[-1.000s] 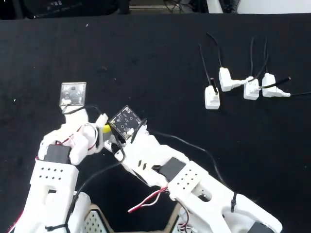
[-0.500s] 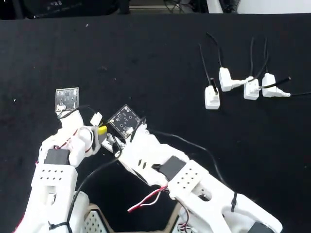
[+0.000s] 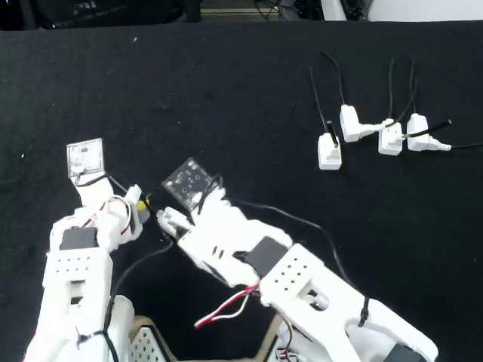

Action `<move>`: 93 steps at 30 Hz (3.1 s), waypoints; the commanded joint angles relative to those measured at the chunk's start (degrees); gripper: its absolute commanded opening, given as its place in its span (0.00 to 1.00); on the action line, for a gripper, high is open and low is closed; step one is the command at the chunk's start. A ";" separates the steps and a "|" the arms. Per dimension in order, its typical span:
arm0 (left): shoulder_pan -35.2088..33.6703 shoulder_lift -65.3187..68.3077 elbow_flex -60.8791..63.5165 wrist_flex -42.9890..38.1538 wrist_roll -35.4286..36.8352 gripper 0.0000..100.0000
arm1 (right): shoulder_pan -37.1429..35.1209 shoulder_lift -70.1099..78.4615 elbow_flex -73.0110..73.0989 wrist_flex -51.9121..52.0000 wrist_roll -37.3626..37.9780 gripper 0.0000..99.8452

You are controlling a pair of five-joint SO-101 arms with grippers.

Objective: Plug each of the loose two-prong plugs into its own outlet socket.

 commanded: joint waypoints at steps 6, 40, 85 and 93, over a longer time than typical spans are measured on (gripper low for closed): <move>-0.22 21.36 -13.93 -6.51 0.62 0.25 | -2.55 0.66 -2.33 1.76 2.55 0.01; -1.63 25.49 -32.22 18.02 -4.31 0.25 | 5.98 11.30 -8.04 0.44 2.29 0.01; 9.54 0.00 -3.12 0.18 6.33 0.25 | 1.32 -4.18 8.31 -21.19 -3.34 0.01; 9.36 -0.09 -2.95 0.26 6.33 0.25 | 1.32 -4.18 8.40 -21.45 -3.34 0.01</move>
